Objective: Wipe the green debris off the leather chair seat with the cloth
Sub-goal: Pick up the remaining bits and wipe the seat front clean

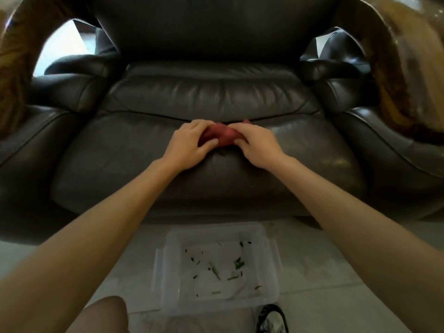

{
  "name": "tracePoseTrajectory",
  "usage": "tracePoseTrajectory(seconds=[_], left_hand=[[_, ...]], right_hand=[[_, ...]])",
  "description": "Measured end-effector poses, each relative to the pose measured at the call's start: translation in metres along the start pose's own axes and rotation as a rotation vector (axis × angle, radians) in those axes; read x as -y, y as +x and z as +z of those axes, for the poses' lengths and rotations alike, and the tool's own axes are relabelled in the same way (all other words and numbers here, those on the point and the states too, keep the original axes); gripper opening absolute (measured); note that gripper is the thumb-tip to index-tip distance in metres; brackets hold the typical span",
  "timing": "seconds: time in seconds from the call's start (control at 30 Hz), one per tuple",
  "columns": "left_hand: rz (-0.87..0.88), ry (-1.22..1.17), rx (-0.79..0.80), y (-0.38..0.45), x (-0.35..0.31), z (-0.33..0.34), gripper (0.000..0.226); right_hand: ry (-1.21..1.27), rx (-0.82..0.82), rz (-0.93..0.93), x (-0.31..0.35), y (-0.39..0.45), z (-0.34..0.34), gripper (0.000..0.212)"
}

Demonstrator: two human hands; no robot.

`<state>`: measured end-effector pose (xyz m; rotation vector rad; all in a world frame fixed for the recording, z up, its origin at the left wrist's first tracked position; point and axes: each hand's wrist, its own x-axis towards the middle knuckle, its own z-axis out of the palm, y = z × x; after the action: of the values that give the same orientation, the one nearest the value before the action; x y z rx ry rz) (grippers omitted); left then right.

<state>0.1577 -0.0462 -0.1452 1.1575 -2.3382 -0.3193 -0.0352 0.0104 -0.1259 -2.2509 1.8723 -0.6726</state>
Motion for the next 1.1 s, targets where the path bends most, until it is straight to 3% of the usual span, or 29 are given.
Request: tracePoseTrajectory(seconds=[0.2, 0.43, 0.6, 0.73, 0.83, 0.93, 1.03, 1.1], left_hand=[[0.151, 0.056, -0.074, -0.054, -0.015, -0.007, 0.039], [0.227, -0.049, -0.100, -0.106, -0.035, -0.007, 0.038], [0.161, -0.038, -0.328, -0.072, -0.040, -0.027, 0.031], [0.035, 0.022, -0.383, -0.041, -0.031, -0.033, 0.036], [-0.111, 0.117, -0.400, -0.035, -0.020, -0.026, 0.040], [-0.156, -0.085, -0.278, -0.040, -0.006, -0.022, 0.045], [-0.132, -0.369, -0.311, -0.047, 0.005, -0.031, 0.041], [-0.167, -0.338, -0.403, -0.049, 0.016, -0.037, 0.038]], right_hand=[[-0.091, -0.056, -0.143, 0.013, -0.059, -0.006, 0.036], [-0.051, -0.011, -0.267, 0.029, -0.104, -0.019, 0.031], [-0.003, -0.193, -0.240, 0.040, -0.062, -0.037, 0.036], [-0.008, -0.231, -0.176, 0.042, -0.012, -0.031, 0.037], [-0.014, -0.086, -0.033, 0.041, 0.023, -0.011, 0.044], [0.148, 0.166, 0.072, 0.043, 0.044, 0.012, 0.046], [0.027, 0.222, -0.008, 0.040, 0.055, 0.027, 0.063], [0.008, 0.205, -0.021, 0.043, 0.063, 0.031, 0.070]])
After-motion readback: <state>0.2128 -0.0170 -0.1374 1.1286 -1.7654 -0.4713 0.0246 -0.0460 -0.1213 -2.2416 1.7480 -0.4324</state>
